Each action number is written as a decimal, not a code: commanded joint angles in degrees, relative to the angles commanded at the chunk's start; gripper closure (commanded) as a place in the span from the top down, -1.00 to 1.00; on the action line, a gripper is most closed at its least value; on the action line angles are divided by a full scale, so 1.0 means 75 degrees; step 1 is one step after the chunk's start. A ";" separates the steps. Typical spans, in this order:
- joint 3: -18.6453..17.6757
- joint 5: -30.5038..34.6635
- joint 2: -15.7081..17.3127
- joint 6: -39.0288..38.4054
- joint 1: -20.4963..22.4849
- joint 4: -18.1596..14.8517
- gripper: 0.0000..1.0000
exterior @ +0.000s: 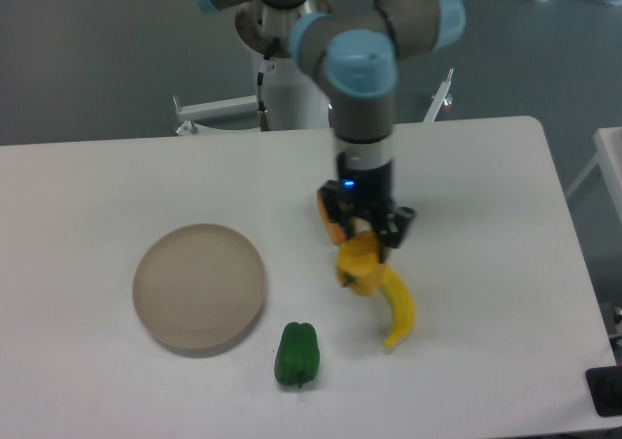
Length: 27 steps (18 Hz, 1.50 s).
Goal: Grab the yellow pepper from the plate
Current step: 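Lift the yellow pepper off the plate and carry it past the banana, then hold the yellow pepper raised above the table beside the banana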
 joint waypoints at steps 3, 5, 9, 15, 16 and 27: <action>0.0199 0.0047 -0.0071 0.0483 0.0212 -0.0187 -0.27; 0.0387 0.0035 -0.0094 0.0530 0.0271 -0.0375 -0.27; 0.0493 0.0047 -0.0211 0.0577 0.0294 -0.0376 -0.27; 0.0634 0.0035 -0.0259 0.0507 0.0294 -0.0364 -0.27; 0.0645 0.0035 -0.0259 0.0507 0.0294 -0.0364 -0.27; 0.0657 0.0035 -0.0259 0.0495 0.0318 -0.0340 -0.27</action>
